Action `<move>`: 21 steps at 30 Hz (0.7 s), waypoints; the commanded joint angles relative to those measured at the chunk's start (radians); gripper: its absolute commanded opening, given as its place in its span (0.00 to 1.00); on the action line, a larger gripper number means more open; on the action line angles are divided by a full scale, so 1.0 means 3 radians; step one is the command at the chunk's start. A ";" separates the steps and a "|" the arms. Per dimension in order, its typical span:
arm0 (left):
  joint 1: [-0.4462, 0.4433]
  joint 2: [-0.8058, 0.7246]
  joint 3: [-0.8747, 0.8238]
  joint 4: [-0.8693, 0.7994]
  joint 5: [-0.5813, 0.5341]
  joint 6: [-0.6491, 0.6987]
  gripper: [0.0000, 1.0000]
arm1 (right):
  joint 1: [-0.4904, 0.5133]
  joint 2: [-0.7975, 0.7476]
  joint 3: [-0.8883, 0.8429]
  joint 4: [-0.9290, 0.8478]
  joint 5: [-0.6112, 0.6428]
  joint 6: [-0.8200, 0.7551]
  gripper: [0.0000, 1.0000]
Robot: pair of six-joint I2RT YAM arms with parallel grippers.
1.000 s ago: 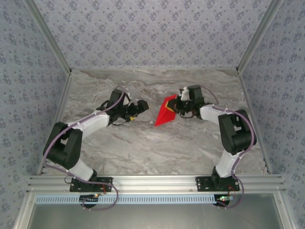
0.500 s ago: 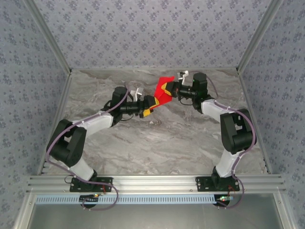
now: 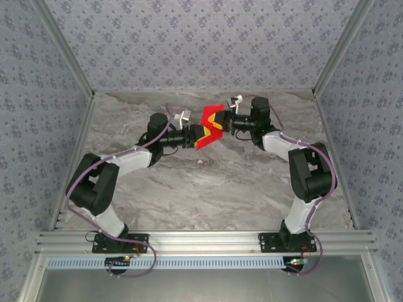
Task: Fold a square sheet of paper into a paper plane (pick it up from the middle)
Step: Turn over the paper at the center of the table.
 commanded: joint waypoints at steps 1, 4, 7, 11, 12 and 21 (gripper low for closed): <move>0.0057 -0.0141 -0.0071 0.0199 -0.0057 0.0050 0.41 | -0.0006 -0.0025 -0.0036 -0.0074 -0.0127 -0.0107 0.08; 0.0069 -0.0151 -0.0087 0.0175 -0.0082 0.0060 0.29 | -0.0006 -0.0023 -0.0040 -0.0101 -0.0139 -0.0138 0.08; 0.0069 -0.0160 -0.0097 0.0125 -0.0116 0.0082 0.18 | -0.0015 -0.0033 -0.0033 -0.0243 -0.0132 -0.0229 0.10; 0.0069 -0.0243 -0.0067 -0.0205 -0.0227 0.0288 0.10 | -0.0049 -0.0096 0.0005 -0.0710 -0.0027 -0.0531 0.19; 0.0069 -0.0286 -0.0055 -0.0346 -0.0271 0.0389 0.09 | -0.0058 -0.0124 0.0011 -0.0878 0.0018 -0.0648 0.25; -0.0141 -0.0671 0.0638 -0.3066 -0.1766 0.2035 0.10 | -0.0216 -0.0478 0.0059 -0.2458 0.1028 -0.1705 0.61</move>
